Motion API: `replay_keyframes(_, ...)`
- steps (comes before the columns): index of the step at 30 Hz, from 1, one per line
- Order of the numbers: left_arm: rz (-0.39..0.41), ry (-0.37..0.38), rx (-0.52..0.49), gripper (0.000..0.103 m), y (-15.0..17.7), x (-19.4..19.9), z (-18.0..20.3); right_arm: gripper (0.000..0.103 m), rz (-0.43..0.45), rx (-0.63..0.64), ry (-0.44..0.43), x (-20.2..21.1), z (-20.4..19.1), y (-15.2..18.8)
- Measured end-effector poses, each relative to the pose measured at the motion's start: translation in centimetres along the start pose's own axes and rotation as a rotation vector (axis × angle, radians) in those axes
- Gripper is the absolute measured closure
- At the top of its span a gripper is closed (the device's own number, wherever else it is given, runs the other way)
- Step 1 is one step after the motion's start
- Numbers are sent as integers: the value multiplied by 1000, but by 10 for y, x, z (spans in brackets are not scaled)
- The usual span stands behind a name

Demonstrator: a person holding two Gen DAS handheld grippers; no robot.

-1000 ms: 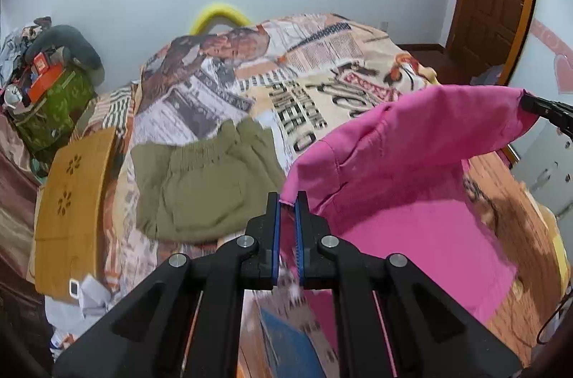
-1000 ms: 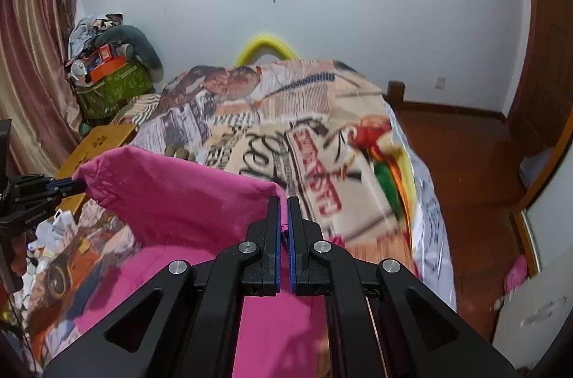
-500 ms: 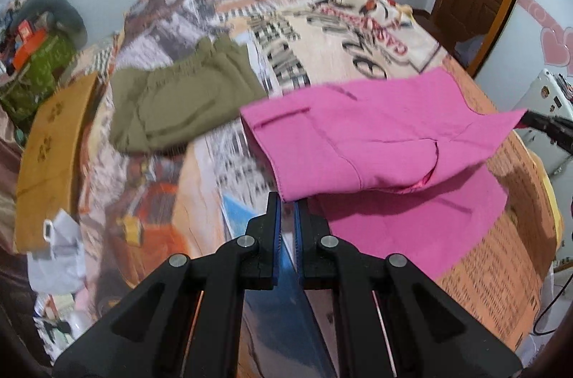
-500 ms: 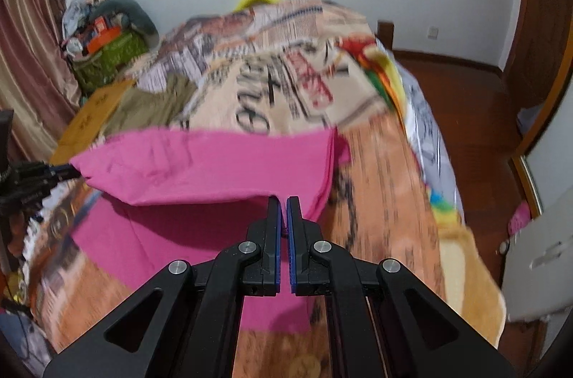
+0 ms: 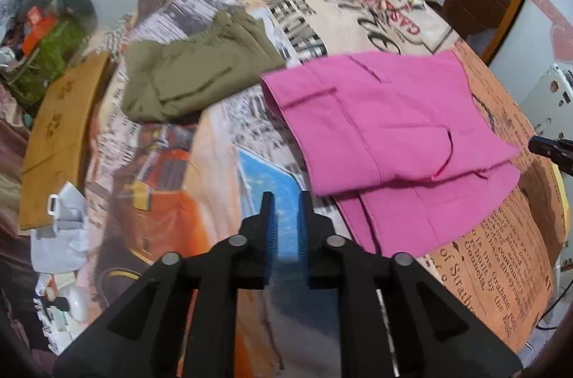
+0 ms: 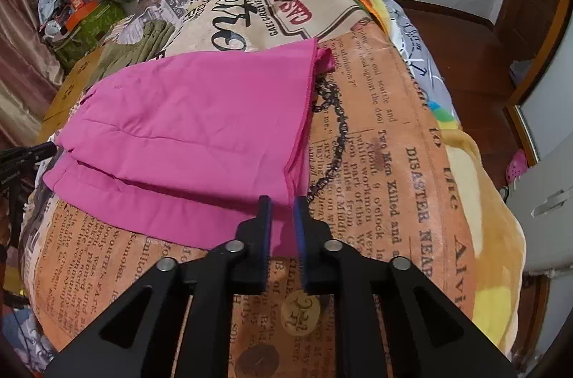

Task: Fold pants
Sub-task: 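Lift the held edge with both grippers and fold it over the pants, then open both grippers and release the folded pants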

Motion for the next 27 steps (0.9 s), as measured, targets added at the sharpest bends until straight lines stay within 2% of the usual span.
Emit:
replay_keyframes(2, 29, -19, 7, 74, -5, 8, -3, 78, 15, -9, -12, 7, -2, 0)
replay_keyframes(6, 79, -35, -14, 63, -15, 25, 2, 78, 37, 34, -55, 16, -23, -4)
replay_keyframes(8, 101, -30, -54, 53, -20, 32, 13, 77, 53, 73, -79, 20, -39, -6)
replay_keyframes(11, 122, 14, -114, 40, -23, 39, 35, 69, 70, 121, -113, 22, -60, -9)
replay_keyframes(12, 121, 28, -132, 39, -23, 39, 42, 63, 74, 136, -120, 22, -65, -10)
replay_keyframes(18, 79, 63, -271, 27, -24, 24, 82, 50, 81, 223, -134, 14, -92, -11)
replay_keyframes(22, -1, 100, -327, 25, -21, 2, 98, 48, 53, 236, -150, -1, -99, -11)
replay_keyframes(27, -56, 61, -390, 24, -19, -25, 110, 48, 20, 212, -183, -18, -98, -10)
Point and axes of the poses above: each gripper's, at about its wrist camera, not at the fingertips, and x roughly against the way its jaws point, z to its right, y to its underside, the point moved 3 cm from there along -x, roughly the way its jaws point
